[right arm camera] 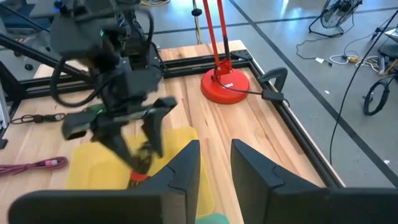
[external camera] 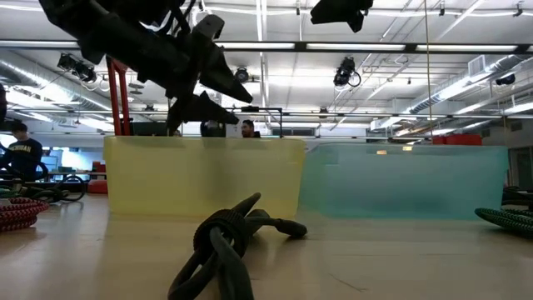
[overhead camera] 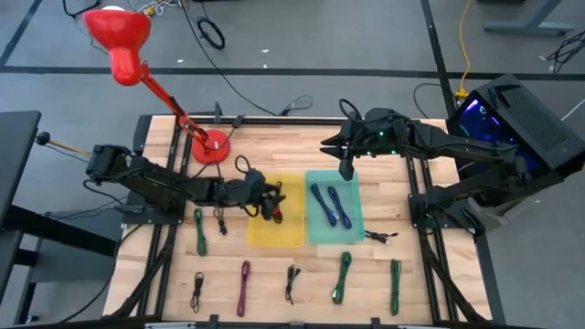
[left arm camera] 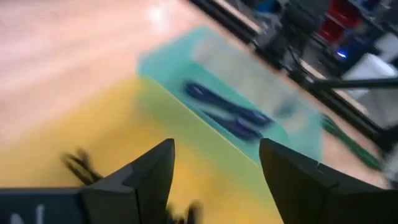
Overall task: Pick & Place USB Port
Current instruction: Put the black charger cable into the yellow bin
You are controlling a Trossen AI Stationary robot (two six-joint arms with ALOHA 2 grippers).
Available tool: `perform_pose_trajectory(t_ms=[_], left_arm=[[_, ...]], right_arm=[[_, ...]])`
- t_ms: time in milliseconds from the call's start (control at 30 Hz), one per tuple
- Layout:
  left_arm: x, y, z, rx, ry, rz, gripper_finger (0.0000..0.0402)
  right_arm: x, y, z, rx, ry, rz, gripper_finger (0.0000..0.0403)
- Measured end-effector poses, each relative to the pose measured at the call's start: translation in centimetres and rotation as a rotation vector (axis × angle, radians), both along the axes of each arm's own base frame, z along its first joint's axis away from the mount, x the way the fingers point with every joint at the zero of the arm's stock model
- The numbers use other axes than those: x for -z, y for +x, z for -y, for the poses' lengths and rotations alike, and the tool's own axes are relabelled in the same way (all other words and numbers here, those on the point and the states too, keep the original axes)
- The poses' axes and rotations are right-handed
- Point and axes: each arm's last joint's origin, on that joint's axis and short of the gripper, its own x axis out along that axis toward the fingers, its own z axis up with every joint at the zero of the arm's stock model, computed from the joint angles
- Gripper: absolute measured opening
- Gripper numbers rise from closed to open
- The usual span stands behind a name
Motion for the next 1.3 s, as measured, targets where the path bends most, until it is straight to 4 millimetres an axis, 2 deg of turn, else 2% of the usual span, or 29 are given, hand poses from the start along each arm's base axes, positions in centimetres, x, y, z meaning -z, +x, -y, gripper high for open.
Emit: perform_pose_trajectory(t_ms=[133, 267, 400, 600, 900, 1133, 1300], left_arm=[[-1.3, -0.5, -1.3, -0.062, 0.065, 0.035, 0.0234], [-1.7, -0.9, -1.4, 0.019, 0.032, 0.016, 0.0234], [-0.9, -1.9, -0.2, 0.09, -0.069, -0.111, 0.0234], [0.2, -5.1, 1.7, -0.05, -0.135, -0.336, 0.0234], [-1.4, -8.5, 4.2, -0.108, -0.249, -0.311, 0.0234], [-0.5, -12.0, 5.3, -0.244, -0.393, -0.484, 0.0234], [-0.3, -12.6, 5.8, -0.324, -0.475, -0.477, 0.0234]], right_arm=[[0.0, 0.0, 0.0, 0.001, 0.003, -0.001, 0.0094], [0.2, -0.1, 0.0, 0.002, 0.008, -0.024, 0.0094], [0.5, -0.3, 0.0, 0.003, 0.014, -0.058, 0.0094], [0.6, -0.3, 0.0, 0.023, 0.0, -0.067, 0.0094], [0.7, -0.4, 0.0, 0.019, -0.003, -0.087, 0.0094], [0.8, -0.5, 0.0, 0.016, -0.007, -0.102, 0.0094], [0.8, -0.4, 0.0, 0.011, -0.017, -0.097, 0.0094]])
